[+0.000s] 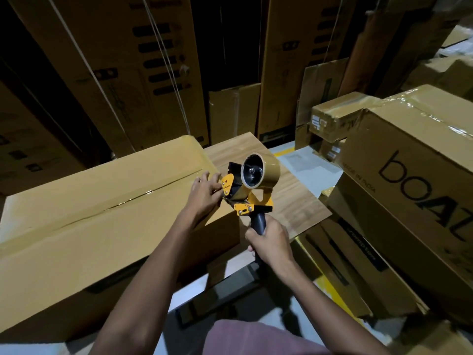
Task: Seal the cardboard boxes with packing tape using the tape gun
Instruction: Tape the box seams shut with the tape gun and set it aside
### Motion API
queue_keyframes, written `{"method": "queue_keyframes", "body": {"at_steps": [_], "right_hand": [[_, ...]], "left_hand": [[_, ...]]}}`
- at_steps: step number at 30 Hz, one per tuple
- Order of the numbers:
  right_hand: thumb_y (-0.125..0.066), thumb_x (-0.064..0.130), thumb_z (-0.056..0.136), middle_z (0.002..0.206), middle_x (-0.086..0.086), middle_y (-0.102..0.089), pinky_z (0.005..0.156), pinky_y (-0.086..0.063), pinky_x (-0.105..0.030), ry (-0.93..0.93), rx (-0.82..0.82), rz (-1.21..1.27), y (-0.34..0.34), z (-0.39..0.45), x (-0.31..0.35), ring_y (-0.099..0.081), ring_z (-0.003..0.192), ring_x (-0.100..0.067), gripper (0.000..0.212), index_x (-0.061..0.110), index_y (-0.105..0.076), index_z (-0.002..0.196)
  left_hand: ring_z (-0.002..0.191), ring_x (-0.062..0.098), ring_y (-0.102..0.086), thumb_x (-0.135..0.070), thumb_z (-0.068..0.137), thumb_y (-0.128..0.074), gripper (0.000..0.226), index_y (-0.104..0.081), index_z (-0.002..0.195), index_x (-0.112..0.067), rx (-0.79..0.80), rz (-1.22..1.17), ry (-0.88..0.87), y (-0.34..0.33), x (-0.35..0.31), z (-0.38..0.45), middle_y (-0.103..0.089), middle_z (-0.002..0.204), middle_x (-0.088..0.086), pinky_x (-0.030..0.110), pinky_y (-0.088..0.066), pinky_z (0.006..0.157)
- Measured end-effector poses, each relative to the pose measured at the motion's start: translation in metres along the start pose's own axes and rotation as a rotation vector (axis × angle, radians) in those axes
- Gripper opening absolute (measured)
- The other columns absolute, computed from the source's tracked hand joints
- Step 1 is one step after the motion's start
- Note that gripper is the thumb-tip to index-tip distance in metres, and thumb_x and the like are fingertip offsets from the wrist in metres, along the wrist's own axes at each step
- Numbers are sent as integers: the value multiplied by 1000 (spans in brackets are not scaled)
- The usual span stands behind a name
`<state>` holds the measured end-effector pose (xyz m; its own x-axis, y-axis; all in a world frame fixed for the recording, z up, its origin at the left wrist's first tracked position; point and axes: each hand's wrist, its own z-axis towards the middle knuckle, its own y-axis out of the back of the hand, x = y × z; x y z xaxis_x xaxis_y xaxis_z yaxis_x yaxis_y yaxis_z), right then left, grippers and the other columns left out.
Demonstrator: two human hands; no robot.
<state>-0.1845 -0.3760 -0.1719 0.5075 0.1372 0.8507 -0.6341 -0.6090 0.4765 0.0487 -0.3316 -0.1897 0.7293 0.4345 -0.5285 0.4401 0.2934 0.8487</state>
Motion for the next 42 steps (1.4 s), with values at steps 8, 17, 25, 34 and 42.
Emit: {"method": "queue_keyframes", "body": {"at_steps": [8,17,25,34,42], "right_hand": [[-70,29,87,85,-7,-67,56,-53,-33,-20,-12,-193,15,-26,-20,-67,69,-19,18,18,-58,95],[-76,24,84,88,-5,-64,53,-40,-19,-92,-67,-154,8,-39,-19,-56,71,-15,20,14,-61,92],[-77,20,85,73,2,-55,46,-36,-15,-85,-113,-122,14,-52,-9,-50,63,-9,28,23,-51,74],[-76,25,86,74,0,-58,43,-32,-14,-139,-171,-105,8,-72,-12,-51,60,-11,23,19,-55,77],[-76,26,90,80,-1,-59,47,-38,-20,-104,-106,-170,22,-55,-22,-55,62,-9,22,12,-59,92]], "left_hand": [[152,37,-17,-40,105,-48,36,-72,126,-25,-15,-17,-36,-4,5,-1,-37,161,8,56,-16,119],[154,31,-11,-77,68,-33,85,-69,129,-31,100,22,-9,1,0,-6,-30,164,6,50,-5,123],[154,33,-7,-66,85,-49,63,-67,134,-30,119,22,-49,1,5,-6,-26,166,6,55,-6,121],[153,35,-9,-58,96,-56,51,-65,135,-27,98,60,-72,1,5,-2,-26,166,8,58,-8,121],[154,38,-4,-38,104,-51,38,-63,136,-21,207,174,11,-4,-19,0,-20,167,10,73,-3,116]]}}
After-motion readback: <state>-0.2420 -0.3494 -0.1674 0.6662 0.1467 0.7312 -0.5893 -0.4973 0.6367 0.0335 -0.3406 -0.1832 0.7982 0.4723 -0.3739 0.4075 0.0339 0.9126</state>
